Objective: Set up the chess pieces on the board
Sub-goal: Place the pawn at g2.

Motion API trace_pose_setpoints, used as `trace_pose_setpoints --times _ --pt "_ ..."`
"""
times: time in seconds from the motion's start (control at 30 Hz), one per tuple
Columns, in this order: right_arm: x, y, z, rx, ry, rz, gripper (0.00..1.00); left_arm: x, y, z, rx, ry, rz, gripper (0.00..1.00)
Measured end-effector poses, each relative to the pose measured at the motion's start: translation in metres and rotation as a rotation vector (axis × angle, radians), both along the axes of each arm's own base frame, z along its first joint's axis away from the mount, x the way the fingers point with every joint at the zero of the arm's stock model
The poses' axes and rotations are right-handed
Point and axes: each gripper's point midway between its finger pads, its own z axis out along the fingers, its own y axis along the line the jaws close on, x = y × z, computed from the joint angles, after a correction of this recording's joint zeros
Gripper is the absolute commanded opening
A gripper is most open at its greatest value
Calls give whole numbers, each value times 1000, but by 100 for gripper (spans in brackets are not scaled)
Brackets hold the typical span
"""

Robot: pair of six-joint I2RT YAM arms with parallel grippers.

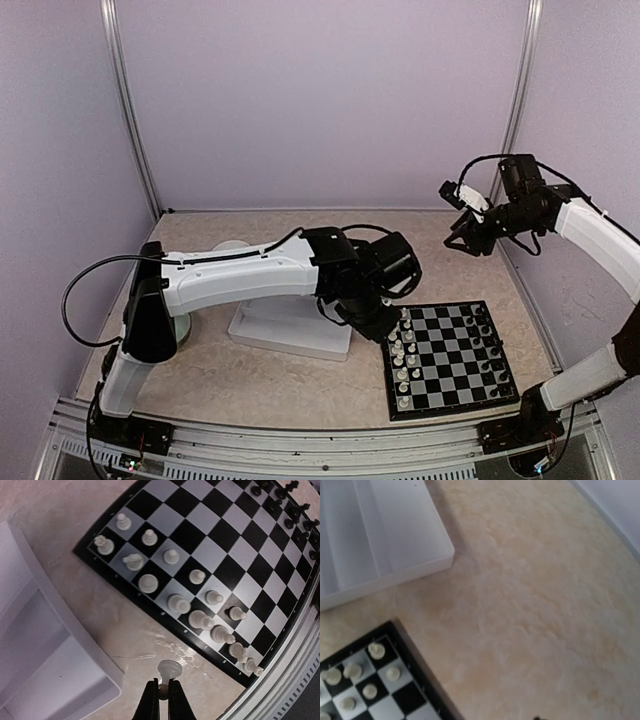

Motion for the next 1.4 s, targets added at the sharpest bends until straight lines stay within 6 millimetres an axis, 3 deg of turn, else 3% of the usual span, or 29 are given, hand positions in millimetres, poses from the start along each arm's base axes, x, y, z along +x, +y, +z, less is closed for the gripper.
trace_pose_setpoints --times 0.17,0.43,0.73,0.83,0.9,0.97,1.4 --pt "-25 -16 -5 -2 -58 -80 46 -43 -46 -15 -15 -59 -126 0" --pt "-36 -43 -32 -29 -59 -218 45 -74 -91 -29 -71 -93 -213 0" --pt "-42 -57 -42 -30 -65 -273 46 -93 -97 -65 -27 -61 -254 0" --pt "-40 -57 -40 -29 -76 -276 46 -96 -98 -67 -29 -52 -260 4" --pt "-40 -57 -41 -29 -76 -276 46 -98 -99 -69 -31 -48 -264 16" --pt "-40 -57 -41 -28 -77 -276 46 -98 -100 -72 -30 -47 -266 20" --pt "-43 -58 -46 -32 -73 -275 45 -95 -112 -67 -87 -67 -261 32"
